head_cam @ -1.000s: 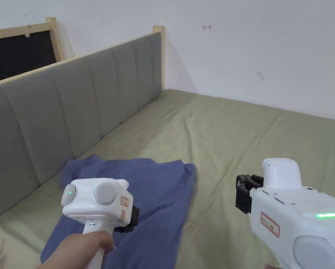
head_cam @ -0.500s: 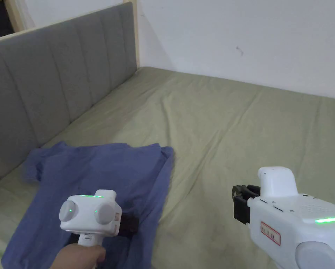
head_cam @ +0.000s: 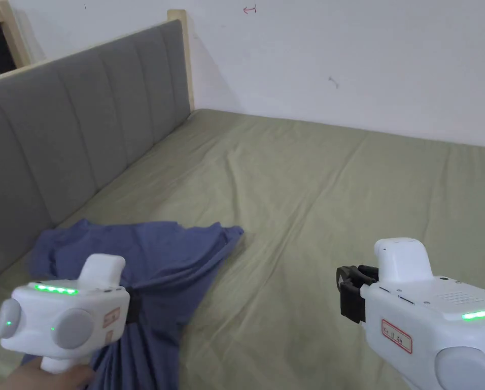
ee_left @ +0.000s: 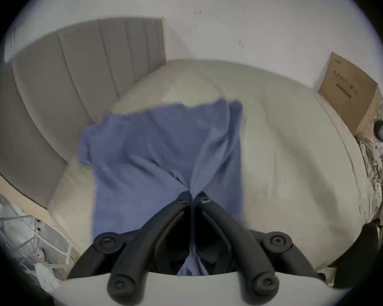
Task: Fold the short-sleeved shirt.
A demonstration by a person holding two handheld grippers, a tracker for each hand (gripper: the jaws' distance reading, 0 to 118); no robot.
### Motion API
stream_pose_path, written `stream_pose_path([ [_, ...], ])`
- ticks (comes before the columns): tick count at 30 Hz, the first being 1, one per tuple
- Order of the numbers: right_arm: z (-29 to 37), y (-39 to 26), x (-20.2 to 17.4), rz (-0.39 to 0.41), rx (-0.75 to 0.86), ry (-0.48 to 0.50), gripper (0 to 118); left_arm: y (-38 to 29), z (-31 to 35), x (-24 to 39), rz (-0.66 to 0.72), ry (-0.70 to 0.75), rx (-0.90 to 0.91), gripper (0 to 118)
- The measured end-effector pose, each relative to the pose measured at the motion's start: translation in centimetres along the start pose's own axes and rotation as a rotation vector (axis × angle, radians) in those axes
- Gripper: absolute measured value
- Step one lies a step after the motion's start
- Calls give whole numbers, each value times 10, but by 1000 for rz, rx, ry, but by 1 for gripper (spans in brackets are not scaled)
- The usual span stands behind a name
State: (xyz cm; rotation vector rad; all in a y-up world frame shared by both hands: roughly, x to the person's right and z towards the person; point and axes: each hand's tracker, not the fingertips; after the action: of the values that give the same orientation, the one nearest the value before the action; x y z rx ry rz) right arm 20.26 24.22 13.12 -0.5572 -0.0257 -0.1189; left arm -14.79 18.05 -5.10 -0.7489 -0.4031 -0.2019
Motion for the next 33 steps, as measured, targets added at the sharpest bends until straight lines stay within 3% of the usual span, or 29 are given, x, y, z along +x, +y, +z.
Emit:
stream_pose_path([
  [6, 48, 7, 19, -16, 78, -37, 2, 81, 113, 4, 44, -41, 347, 1],
  [11, 103, 10, 43, -46, 158, -90, 2, 131, 190, 78, -65, -242, 481, 1],
  [17, 170, 4, 83, -91, 241, -194, 2, 150, 225, 175, -179, -451, 545, 1],
  [23, 226, -11, 131, -121, 288, -343, 2, 160, 210, 271, -289, -595, 514, 1],
  [28, 247, -30, 165, -154, 280, -429, 2, 151, 160, 352, -302, -709, 366, 1],
  [33, 241, -58, 192, -233, 233, -466, 2, 115, 60, 449, -280, -758, -52, 1],
])
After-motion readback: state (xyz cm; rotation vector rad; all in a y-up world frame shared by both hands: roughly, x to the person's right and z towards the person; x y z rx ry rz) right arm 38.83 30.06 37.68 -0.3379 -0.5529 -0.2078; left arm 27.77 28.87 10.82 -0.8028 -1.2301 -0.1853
